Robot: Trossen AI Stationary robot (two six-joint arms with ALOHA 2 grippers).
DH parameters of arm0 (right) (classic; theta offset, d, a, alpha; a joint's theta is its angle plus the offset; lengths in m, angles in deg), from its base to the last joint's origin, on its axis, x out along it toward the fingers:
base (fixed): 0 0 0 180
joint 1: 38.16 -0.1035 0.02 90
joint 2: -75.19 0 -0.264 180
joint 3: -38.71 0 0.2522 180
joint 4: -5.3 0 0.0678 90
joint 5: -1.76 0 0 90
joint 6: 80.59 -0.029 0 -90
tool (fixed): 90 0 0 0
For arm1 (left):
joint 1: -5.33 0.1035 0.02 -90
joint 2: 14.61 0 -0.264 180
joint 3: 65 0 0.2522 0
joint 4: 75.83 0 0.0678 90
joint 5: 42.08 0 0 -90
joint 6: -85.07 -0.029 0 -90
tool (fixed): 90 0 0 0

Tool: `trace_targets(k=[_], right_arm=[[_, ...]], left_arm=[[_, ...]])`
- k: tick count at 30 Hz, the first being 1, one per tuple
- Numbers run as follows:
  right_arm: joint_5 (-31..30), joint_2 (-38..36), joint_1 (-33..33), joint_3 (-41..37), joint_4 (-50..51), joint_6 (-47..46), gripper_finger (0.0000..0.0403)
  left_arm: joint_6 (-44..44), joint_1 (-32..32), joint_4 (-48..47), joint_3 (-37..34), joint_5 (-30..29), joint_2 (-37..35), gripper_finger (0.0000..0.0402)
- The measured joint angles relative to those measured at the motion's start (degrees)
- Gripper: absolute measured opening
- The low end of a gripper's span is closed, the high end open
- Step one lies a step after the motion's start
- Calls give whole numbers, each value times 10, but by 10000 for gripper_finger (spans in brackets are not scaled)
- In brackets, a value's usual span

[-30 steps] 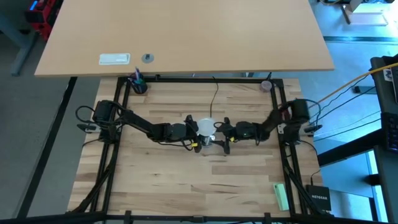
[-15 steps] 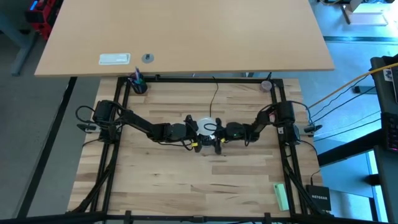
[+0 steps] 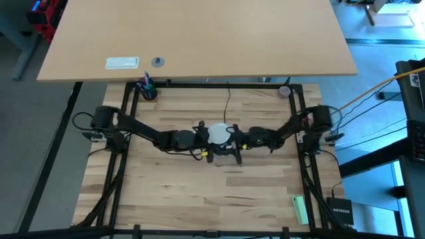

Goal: Screw lightbulb
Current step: Insert the lightbulb into the lamp

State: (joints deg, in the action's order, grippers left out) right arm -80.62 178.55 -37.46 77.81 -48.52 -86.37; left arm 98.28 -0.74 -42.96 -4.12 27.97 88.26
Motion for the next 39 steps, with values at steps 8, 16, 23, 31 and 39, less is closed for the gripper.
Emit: trace_targets(k=[8, 16, 23, 31, 39], right_arm=[[60, -170, -32, 61, 274, 28, 182], [39, -215, -57, 126, 432, 11, 182], [13, -213, -57, 133, 449, -15, 182], [-7, -211, -56, 137, 452, -28, 182], [-26, -198, -56, 137, 440, -32, 182]], left_arm=[[3, -1, 5, 19, 88, -39, 138], [-14, -17, -100, 74, 98, -54, 138], [-21, -28, -240, 129, 84, -55, 138], [-9, -24, -318, 148, 80, -88, 137], [-3, -17, -327, 146, 67, -95, 137]])
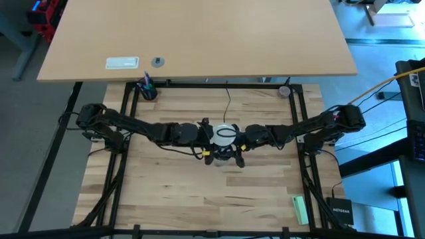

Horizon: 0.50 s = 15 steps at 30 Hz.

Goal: Screw lightbulb
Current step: Insert the lightbulb into the lamp

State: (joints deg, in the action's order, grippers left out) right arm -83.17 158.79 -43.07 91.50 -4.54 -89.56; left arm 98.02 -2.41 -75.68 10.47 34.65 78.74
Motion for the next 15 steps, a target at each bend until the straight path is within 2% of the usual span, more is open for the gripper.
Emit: trace_targets(k=[3, 11, 15], right_arm=[[-13, 16, 0, 0, -6, 0, 182], [-81, 51, 0, 2, -20, -16, 182], [-85, 69, 0, 0, -25, -24, 182]], left_arm=[[2, -1, 10, -1, -8, 6, 137], [71, -26, -43, -7, -143, 13, 137], [109, -27, -38, -11, -162, 26, 137]])
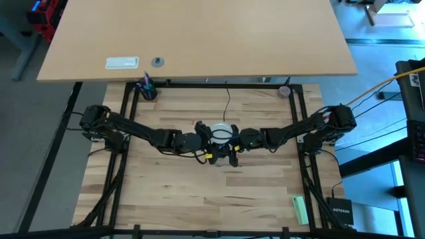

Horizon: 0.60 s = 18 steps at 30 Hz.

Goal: Screw lightbulb
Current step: Insert the lightbulb into the lamp

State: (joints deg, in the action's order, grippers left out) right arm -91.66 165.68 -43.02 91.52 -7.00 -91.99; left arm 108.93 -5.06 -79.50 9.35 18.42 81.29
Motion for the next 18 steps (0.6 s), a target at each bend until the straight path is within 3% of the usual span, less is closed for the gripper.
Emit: trace_targets(k=[8, 12, 15, 18], right_arm=[[-4, 24, 0, 0, -9, -22, 182], [28, 22, 0, -3, -14, -14, 182], [62, 18, 0, -2, -11, 0, 182], [69, 17, 0, -1, 17, 9, 182]], left_arm=[[43, 3, 0, -1, -34, 9, 137], [16, 10, 10, -2, 48, 10, 137], [49, 21, -12, 1, 107, 6, 137], [54, 24, -88, 26, 117, 7, 137]])
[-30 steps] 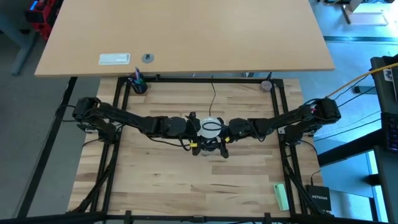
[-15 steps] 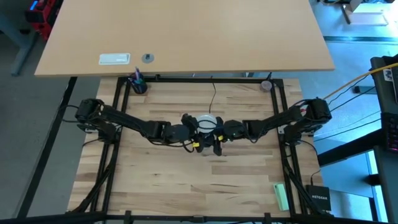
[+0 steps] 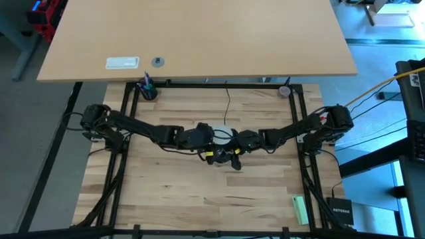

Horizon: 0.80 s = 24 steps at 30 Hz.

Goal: Screw lightbulb
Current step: Insert the lightbulb into the lamp

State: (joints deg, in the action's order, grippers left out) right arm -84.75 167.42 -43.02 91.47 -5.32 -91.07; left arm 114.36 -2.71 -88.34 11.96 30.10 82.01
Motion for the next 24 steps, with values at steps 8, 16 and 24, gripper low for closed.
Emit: trace_targets(k=[8, 16, 24], right_arm=[[-16, -1, 0, 7, -16, 5, 182], [-13, -8, 0, -11, -97, 9, 182], [-2, -14, -1, -15, -101, 19, 182]], left_arm=[[-56, -4, -33, 47, -28, 1, 137], [-109, -30, 34, 45, -89, -12, 137], [-103, -33, 5, 45, -94, -14, 137]])
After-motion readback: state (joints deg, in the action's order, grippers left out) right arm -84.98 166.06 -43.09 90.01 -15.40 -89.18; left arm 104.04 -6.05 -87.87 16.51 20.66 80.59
